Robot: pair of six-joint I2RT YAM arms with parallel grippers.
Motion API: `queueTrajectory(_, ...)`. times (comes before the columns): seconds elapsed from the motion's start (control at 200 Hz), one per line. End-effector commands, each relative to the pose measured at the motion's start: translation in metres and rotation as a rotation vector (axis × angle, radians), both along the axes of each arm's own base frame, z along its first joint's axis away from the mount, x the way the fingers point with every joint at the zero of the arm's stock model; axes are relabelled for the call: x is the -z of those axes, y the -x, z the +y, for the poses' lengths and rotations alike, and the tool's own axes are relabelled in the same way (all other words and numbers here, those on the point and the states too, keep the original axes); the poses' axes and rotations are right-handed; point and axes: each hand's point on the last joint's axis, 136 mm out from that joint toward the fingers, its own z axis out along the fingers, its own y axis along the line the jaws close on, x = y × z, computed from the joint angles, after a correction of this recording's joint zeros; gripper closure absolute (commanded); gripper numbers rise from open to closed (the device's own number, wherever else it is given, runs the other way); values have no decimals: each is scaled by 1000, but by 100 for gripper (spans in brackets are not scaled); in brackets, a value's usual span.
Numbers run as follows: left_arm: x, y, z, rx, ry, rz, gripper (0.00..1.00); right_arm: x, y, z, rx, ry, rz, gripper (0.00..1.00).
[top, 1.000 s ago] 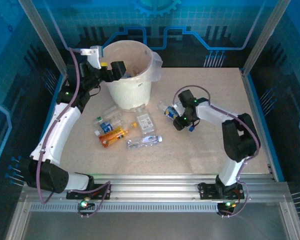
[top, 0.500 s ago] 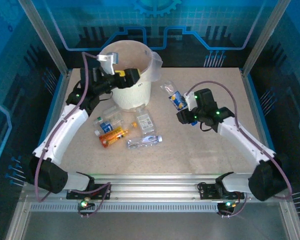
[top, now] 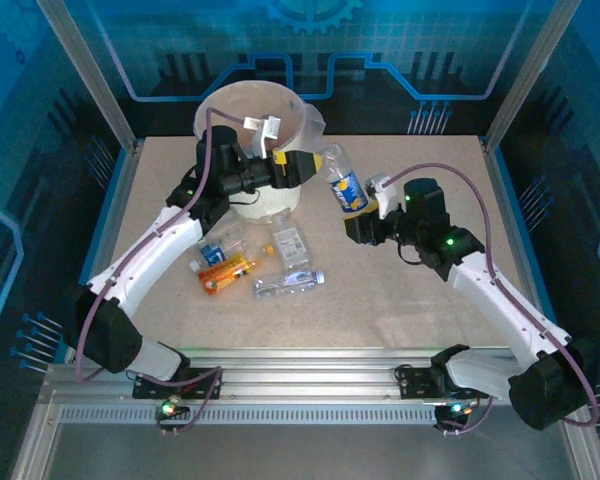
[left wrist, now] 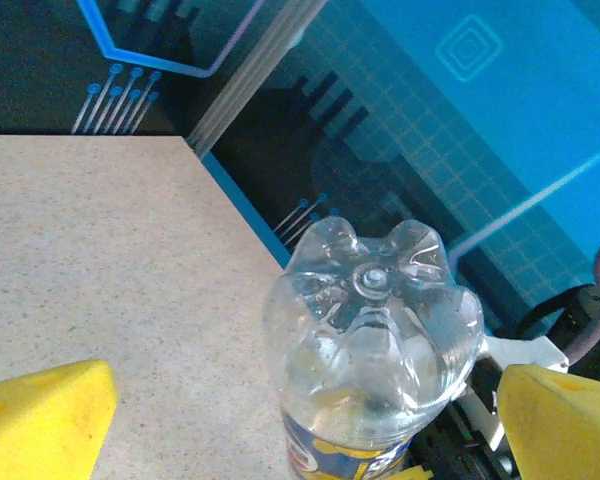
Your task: Put the plastic bottles in the bin
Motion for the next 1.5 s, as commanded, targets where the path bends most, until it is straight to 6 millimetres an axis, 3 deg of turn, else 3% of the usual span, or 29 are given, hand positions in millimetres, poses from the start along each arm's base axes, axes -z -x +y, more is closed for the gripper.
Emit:
queueTrajectory(0.0,-6,4,-14,60,49,-14,1,-15,5,14,-46,-62,-35,62)
queueTrajectory(0.37,-17,8,-35,194,192,3,4,-20,6,23,-66,-53,-45,62)
queueTrajectory(1.031,-8,9,-43,218,173,22,54,-21,0,32,-68,-28,-48,59)
queueTrajectory(1.196,-11,9,-41,207,165,4,64,-19,0,31,-60,-26,-40,48)
queueTrajectory(1.496,-20,10,-37,177,153,-61,85,-24,6,28,-63,-22,-49,17)
